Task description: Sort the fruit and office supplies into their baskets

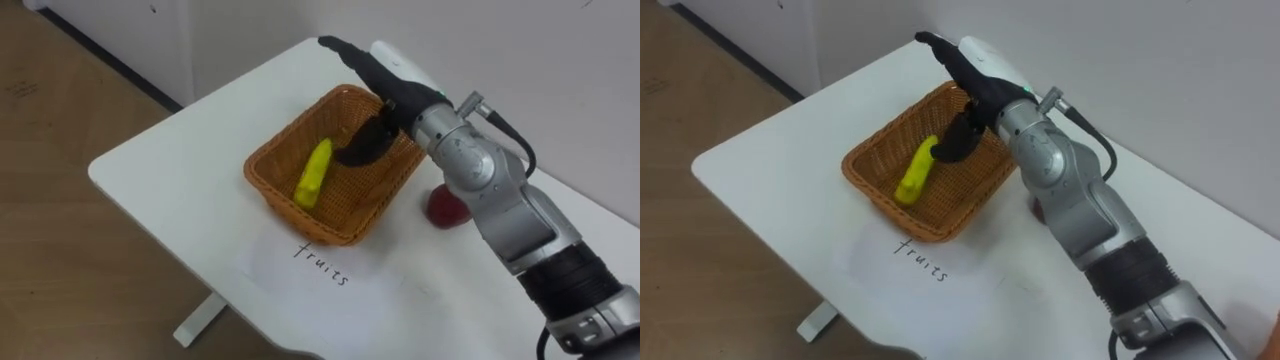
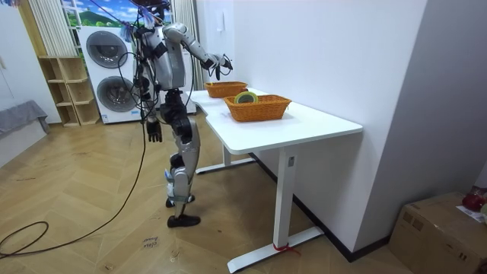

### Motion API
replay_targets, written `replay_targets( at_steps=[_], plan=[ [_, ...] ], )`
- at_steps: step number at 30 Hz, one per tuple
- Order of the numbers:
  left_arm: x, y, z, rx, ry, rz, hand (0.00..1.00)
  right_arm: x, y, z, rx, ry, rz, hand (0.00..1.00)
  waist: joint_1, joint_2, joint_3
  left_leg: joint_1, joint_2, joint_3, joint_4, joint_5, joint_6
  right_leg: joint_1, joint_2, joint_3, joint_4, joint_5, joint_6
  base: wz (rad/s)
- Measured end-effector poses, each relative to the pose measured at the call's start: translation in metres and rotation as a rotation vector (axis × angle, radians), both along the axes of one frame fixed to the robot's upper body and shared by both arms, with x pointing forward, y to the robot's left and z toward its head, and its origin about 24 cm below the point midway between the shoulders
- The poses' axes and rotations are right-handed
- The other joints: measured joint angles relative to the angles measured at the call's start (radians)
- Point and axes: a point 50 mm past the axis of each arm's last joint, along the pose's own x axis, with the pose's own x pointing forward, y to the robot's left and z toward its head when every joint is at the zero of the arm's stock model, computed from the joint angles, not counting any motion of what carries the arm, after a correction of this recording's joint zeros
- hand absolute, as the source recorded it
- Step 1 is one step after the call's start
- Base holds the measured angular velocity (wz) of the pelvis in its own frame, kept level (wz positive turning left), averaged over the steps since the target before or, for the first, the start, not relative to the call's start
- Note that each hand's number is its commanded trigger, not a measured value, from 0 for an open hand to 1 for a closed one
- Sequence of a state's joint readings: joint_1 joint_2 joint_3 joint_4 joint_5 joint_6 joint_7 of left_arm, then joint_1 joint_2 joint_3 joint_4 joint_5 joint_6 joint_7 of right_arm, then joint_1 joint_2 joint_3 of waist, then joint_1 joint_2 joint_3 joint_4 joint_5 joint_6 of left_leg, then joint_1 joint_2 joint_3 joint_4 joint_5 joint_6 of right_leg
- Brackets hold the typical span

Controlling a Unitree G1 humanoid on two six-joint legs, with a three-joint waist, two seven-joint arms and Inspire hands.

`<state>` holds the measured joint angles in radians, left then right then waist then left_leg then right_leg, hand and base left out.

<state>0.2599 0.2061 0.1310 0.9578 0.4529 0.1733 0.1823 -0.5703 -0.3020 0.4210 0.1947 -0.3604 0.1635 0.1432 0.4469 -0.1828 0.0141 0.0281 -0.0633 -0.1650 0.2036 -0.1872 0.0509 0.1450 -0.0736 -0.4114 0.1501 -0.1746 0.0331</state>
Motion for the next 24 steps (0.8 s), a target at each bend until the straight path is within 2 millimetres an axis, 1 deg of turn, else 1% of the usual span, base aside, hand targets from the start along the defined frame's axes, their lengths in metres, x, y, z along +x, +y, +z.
replay_targets(
  at_steps=[6,10,12,15,18,24],
  plan=[
    [0.001,0.003,0.001,0.006,-0.009,0.020,0.00,0.000,0.000,0.000,-0.004,0.002,0.002,0.00,-0.001,0.003,0.0030,0.000,0.000,0.003,-0.002,0.000,0.000,-0.002,0.000,-0.001,0.000,0.000,0.000,0.00],
    [0.001,0.003,0.001,0.005,-0.007,0.021,0.00,0.000,0.000,0.000,-0.005,0.001,0.001,0.00,-0.004,0.003,0.0034,-0.002,0.000,0.002,-0.005,0.000,0.000,-0.002,0.000,-0.001,0.000,0.000,0.000,0.00],
    [0.004,0.003,0.001,0.004,-0.012,0.019,0.00,0.000,0.000,0.000,-0.007,-0.001,0.001,0.00,-0.007,0.002,0.0037,-0.001,0.000,0.001,-0.005,0.000,0.000,-0.002,0.000,0.002,0.000,0.000,0.000,0.00],
    [0.007,0.002,0.000,-0.015,-0.010,0.017,0.00,0.000,-0.001,0.000,-0.008,-0.003,-0.002,0.00,-0.011,0.006,0.0071,0.002,0.000,0.006,-0.003,0.000,0.000,-0.003,0.000,0.028,0.000,0.000,0.000,-0.02],
    [0.009,0.002,0.000,-0.016,-0.014,0.016,0.00,0.000,-0.001,0.000,-0.003,-0.003,-0.003,0.00,-0.016,0.008,0.0094,0.001,0.001,0.016,-0.004,0.000,0.001,-0.007,-0.001,0.030,0.000,0.000,0.000,-0.10],
    [0.012,0.002,0.001,-0.010,-0.030,0.009,0.00,0.001,-0.004,0.003,0.055,-0.026,-0.035,0.00,-0.032,0.008,0.0093,-0.001,0.002,0.029,-0.006,0.000,0.001,-0.015,-0.001,0.028,0.001,0.000,0.000,-0.09]
  ],
)
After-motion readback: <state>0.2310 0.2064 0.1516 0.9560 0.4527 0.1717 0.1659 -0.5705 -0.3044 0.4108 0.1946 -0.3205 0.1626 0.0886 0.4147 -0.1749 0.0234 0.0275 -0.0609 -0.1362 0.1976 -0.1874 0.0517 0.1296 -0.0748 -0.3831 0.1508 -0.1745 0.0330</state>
